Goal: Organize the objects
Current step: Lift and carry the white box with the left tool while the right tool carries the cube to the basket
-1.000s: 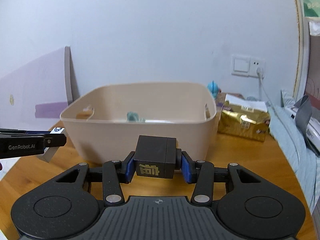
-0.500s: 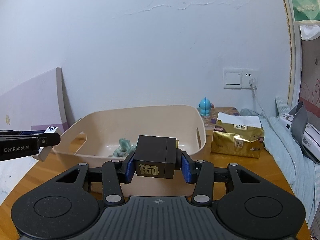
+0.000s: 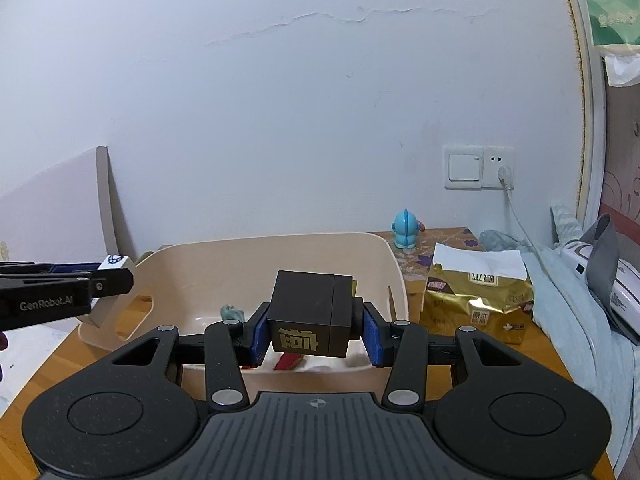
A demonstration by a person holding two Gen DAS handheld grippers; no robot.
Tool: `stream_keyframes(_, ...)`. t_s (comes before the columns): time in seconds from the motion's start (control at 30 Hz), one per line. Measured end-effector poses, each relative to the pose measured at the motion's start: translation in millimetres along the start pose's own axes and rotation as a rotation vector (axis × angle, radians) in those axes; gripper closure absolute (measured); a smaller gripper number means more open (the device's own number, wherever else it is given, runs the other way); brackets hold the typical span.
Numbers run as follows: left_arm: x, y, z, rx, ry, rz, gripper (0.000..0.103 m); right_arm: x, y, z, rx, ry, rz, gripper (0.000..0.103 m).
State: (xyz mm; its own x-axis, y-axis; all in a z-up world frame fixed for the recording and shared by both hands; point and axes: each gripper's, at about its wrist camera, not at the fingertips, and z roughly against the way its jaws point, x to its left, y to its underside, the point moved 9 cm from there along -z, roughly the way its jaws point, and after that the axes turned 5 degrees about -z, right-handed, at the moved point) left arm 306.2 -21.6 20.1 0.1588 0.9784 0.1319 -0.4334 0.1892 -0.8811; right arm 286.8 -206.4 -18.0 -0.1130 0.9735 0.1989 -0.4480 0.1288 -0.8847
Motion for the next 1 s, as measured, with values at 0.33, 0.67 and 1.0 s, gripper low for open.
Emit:
stream_keyframes(0.33,-8,2,-41,0.043,0.001,-0.015,0.072,2,0,-31,0.027,-0.006,0.002,0.059)
stream_keyframes(0.67,-8,17,-75,0.125,0.003,-0.019,0.072,12,14,-50,0.085,-0.018,0.033,0.059)
stream_keyframes(1.0,-13,32,-88,0.185,0.019,-0.03,0.071,18,21,-55,0.115,-0.021,0.072,0.059)
